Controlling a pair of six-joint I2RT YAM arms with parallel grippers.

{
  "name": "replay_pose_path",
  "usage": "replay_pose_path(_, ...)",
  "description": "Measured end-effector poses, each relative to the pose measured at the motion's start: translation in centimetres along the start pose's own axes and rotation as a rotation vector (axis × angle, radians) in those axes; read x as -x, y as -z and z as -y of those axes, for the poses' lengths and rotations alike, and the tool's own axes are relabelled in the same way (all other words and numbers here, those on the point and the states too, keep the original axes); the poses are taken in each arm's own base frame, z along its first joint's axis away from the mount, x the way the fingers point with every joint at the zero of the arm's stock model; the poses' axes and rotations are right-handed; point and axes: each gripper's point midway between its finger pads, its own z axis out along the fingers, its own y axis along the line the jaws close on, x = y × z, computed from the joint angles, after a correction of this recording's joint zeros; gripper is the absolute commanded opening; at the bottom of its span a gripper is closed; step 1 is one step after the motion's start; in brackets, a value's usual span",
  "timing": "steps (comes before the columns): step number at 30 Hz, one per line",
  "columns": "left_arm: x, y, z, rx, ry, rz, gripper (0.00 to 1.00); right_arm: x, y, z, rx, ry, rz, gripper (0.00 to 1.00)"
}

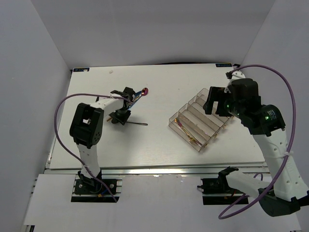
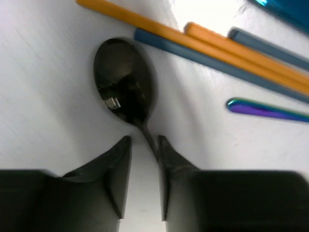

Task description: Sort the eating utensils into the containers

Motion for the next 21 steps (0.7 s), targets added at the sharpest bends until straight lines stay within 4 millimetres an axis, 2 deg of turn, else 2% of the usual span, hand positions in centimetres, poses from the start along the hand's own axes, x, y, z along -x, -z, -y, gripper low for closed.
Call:
replay_pose_path(4,-0.4,0.1,-1.9,-0.006,0.021,-0.006,0.06,0.0,0.0,0.1,-0.004,0.006,0.001,0.89)
replay_pose_path(6,-0.7,0.3,-2.7,-0.014,0.028,-0.009,0.01,0.0,0.0,0.2,-0.008,0.007,0.001,0.89)
replay_pose_path(10,-2.7,1.2,-4.9,-0.034,0.002,-0.021,0.00,0.1,-0.3,0.4,-0.026,0.011,-0.001,0.89)
replay_pose_path(13,-5.7,2.7,-5.9,-0.039,-0.082,-0.038,0.00,0.2,-0.7,0.6,-0.042,0.012,-0.005,0.89)
replay_pose_path(16,-8.9,5.3,-4.8,-0.104,-0.166,-0.042,0.00,0.6,-1.0,0.8,-0.060,0.007,-0.004,0.89)
replay_pose_path(19,-11.1,9.4,-1.8,-0.247,-0.185,-0.045,0.00,1.3,-0.8,1.0,-0.082,-0.019,0.017,0.89)
replay_pose_path(21,-11.5,12.7,0.6,-0.358,-0.160,-0.051,0.00,1.7,-0.5,0.9,-0.083,-0.032,0.032,0.89)
